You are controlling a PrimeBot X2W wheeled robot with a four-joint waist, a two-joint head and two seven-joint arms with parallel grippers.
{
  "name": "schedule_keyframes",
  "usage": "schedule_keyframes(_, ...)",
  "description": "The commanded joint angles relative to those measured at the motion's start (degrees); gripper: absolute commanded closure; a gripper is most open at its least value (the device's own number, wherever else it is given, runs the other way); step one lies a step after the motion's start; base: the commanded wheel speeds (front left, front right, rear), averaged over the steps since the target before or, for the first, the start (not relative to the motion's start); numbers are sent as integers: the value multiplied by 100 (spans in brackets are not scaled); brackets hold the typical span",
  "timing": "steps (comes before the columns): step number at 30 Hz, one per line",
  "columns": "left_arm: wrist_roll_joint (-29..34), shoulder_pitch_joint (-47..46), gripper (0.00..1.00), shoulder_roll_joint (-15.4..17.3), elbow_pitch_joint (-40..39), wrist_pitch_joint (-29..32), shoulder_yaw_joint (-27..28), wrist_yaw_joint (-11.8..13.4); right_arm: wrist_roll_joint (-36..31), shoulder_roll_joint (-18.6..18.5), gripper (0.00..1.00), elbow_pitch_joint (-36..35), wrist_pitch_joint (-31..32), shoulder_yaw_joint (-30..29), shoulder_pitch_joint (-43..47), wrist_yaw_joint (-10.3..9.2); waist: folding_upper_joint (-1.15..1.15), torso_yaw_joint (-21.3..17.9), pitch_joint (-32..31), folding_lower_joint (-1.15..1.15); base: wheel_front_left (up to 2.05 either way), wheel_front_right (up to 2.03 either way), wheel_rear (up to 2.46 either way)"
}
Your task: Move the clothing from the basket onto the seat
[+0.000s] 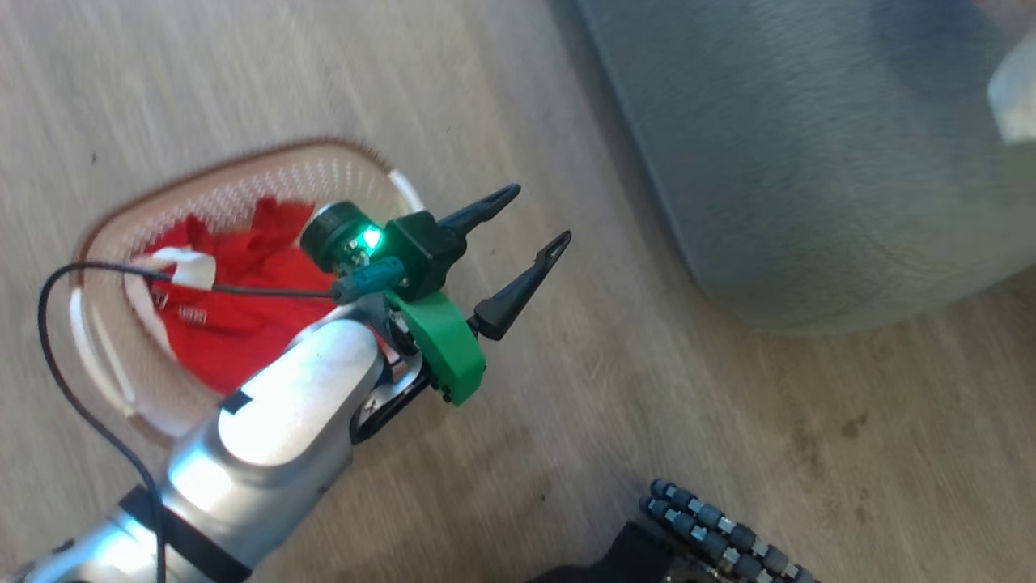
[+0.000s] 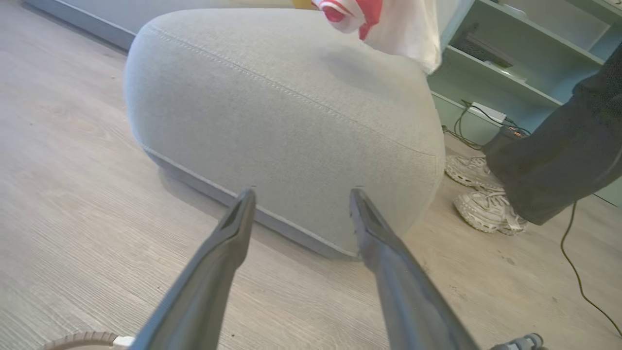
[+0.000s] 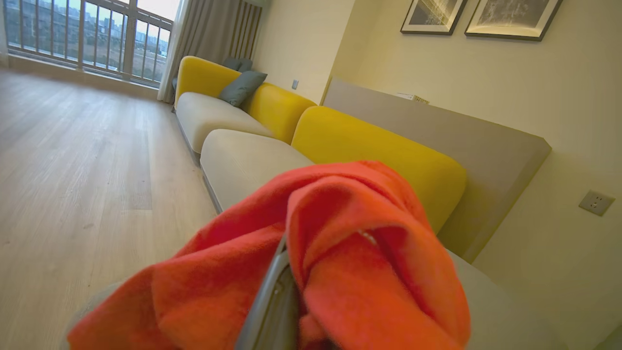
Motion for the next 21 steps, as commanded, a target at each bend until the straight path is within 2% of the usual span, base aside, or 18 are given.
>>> schedule_keyframes(1,55,-207,0,88,-227,-72,102,-6,-70,-226,100,-104,-21,-75,-226,-1,0,303,344,-2,0,0,0)
schedule_keyframes(9,125,-401,0,197,-537,-72,26,-6,-616,-693,100,603,-28,-1066,-922,-1,0,767,889,-2,0,0,0)
schedule_keyframes(14,180,-400,0,247,-639,-72,3,-4,-1049,-926,100,1154,-22,-2227,-826,-1,0,963,1116,-2,0,0,0)
schedule_keyframes(16,191,-381,0,278,-650,-70,-12,-2,-1250,-890,100,1325,-20,-2622,-638,-1,0,982,1171,-2,0,0,0)
schedule_keyframes(20,179,-348,0,319,-623,-70,-6,0,-1497,-583,100,1508,-28,-3221,-183,-1,0,967,1171,-2,0,0,0)
schedule_keyframes(21,171,-339,0,316,-605,-70,-4,0,-1553,-496,88,1539,-30,-3282,-79,-1,0,960,1144,-2,0,0,0)
